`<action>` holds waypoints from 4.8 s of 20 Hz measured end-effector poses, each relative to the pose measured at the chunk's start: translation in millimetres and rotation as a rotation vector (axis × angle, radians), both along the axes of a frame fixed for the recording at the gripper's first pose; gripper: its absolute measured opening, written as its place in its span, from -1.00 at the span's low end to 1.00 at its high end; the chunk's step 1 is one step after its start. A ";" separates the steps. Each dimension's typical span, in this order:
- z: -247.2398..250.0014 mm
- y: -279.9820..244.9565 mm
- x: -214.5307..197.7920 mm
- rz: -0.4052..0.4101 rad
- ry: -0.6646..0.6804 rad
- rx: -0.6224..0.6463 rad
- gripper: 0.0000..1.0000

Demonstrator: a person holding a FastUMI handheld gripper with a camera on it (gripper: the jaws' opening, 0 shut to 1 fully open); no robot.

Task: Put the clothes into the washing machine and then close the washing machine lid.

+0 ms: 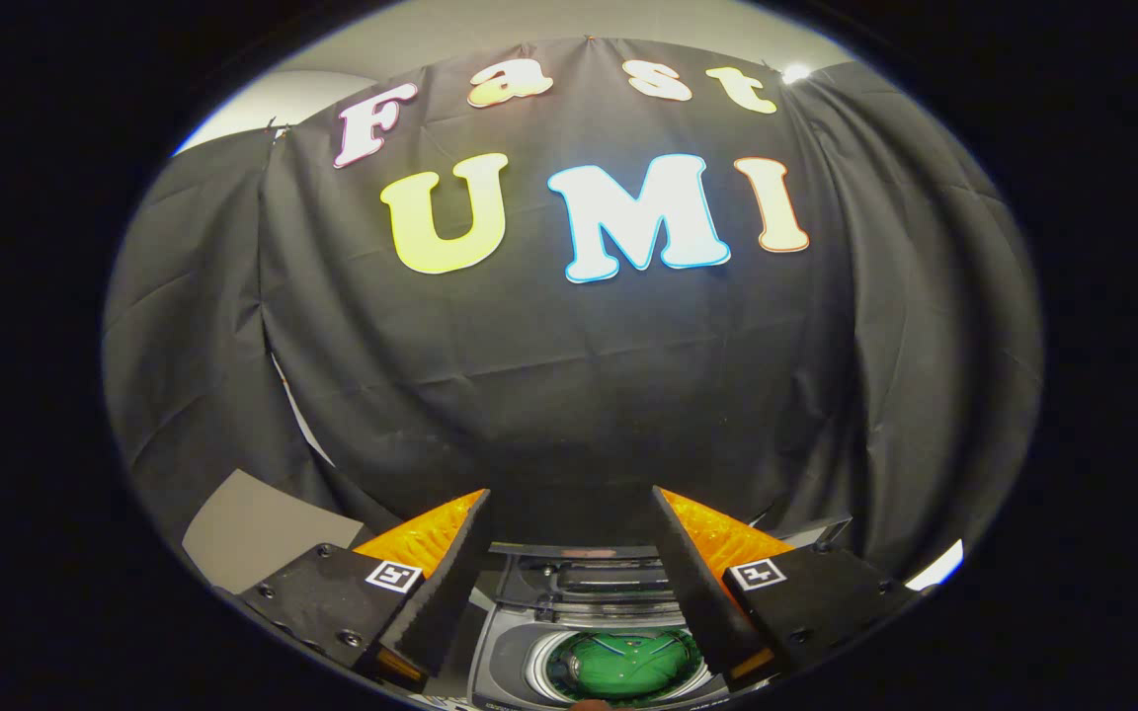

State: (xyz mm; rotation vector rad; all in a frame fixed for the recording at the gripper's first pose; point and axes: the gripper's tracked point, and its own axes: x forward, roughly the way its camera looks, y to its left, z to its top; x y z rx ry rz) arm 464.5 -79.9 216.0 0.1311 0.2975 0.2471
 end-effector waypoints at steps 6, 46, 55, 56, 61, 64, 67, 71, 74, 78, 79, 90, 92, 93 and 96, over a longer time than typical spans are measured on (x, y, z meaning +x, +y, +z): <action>-34.0 -6.6 41.8 -0.062 0.075 -0.056 0.95; -100.8 -15.7 15.2 -0.077 0.195 -0.127 0.96; -106.1 -15.5 -3.3 -0.084 0.140 -0.120 0.95; -106.6 -16.2 -6.2 -0.086 0.133 -0.118 0.95; -115.3 -16.8 -26.7 -0.090 0.097 -0.113 0.95; -123.3 -17.6 -42.4 -0.093 0.085 -0.108 0.95; -131.9 -17.6 -57.7 -0.096 0.061 -0.105 0.95; -151.5 -18.1 -78.9 -0.101 0.069 -0.090 0.94; -185.6 -15.7 -98.4 -0.092 0.129 -0.073 0.94; -220.2 -13.7 -122.8 -0.089 0.172 -0.043 0.94; -225.6 -10.8 -129.5 -0.079 0.175 -0.042 0.94; -202.8 -15.4 -215.5 -0.126 0.030 -0.002 0.94; -200.1 -16.9 -240.2 -0.148 -0.012 0.002 0.94; -198.0 -16.8 -251.7 -0.155 -0.038 -0.001 0.94; -197.6 -14.5 -288.4 -0.176 -0.121 -0.031 0.94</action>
